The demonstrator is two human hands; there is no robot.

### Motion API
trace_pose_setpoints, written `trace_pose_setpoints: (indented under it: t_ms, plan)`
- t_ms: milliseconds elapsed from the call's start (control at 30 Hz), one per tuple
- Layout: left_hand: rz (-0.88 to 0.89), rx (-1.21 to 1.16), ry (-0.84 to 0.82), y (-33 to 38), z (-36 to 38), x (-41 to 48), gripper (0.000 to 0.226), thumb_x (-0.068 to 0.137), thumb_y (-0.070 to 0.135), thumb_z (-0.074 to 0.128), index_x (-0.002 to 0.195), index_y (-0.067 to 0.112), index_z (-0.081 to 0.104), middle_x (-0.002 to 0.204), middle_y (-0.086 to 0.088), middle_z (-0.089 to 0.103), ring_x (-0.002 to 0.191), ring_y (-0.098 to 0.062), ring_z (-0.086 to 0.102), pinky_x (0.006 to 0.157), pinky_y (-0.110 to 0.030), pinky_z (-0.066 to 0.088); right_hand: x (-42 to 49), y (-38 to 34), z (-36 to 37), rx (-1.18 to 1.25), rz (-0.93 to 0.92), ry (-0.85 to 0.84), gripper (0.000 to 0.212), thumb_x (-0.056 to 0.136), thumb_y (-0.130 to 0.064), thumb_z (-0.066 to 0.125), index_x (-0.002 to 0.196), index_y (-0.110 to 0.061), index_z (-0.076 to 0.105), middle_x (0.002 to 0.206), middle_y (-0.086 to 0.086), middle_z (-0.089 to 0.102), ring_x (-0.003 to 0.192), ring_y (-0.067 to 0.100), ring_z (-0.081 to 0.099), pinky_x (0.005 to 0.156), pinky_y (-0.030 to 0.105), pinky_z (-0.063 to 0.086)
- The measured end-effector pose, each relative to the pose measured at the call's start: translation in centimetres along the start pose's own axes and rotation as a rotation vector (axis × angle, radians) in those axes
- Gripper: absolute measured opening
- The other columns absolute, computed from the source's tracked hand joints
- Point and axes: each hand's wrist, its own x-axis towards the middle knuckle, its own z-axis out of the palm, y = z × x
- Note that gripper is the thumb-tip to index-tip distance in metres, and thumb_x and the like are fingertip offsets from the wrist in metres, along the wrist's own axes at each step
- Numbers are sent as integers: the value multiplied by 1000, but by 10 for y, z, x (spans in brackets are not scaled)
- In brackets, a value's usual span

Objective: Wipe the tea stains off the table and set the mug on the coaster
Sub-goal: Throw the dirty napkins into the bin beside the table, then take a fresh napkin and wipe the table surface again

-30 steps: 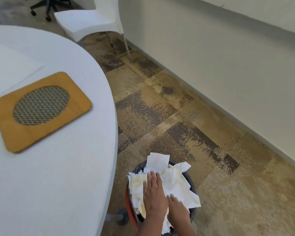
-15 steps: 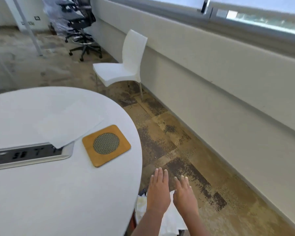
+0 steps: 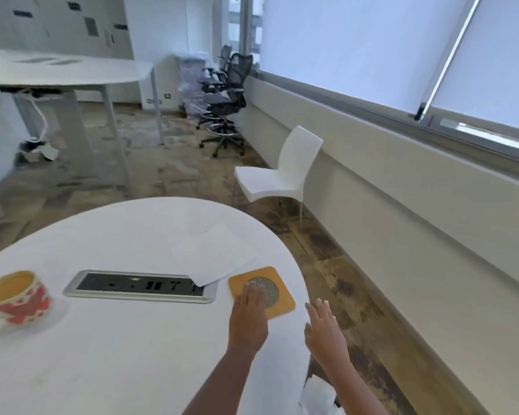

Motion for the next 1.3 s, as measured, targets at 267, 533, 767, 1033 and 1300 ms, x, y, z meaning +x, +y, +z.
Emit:
trace_pose_setpoints:
  t_ms: [267,533,767,1033,1300]
  plan:
    - [-142,62,-24,-122,-7,12,60,28,18,88,85,6,76,89,-10,76,87,-25,73,67,-33,59,57,-107,22,23,-147,-65,44,95,-20,36,139,-12,32,150,9,29,141,23,26,110,33,30]
    - [-187,15,-93,-216,11,14,56,26,16,90,80,9,76,80,-4,76,83,-20,74,67,-26,59,116,-193,62,-97,-296,-225,50,98,-28,35,143,-11,23,153,6,26,142,20,23,111,32,25]
    - [-210,-184,-76,-256,18,13,46,26,20,90,70,20,76,65,9,73,75,-6,73,60,-12,54,146,-212,99,-173,-292,-220,47,98,-21,36,141,-5,27,147,11,35,137,23,33,109,34,31]
    - [-365,-506,-83,-253,22,22,36,94,10,37,126,16,52,125,6,57,121,-8,50,97,-16,40,161,-216,104,-209,-233,-112,29,60,-20,84,74,-15,58,66,0,66,53,11,62,47,19,22]
    - [-530,-669,-113,-250,22,21,35,96,12,35,127,16,50,124,1,58,113,-12,55,90,-20,44,154,-210,108,58,-265,-297,44,94,-25,45,135,-16,36,146,-3,40,127,19,47,96,28,41]
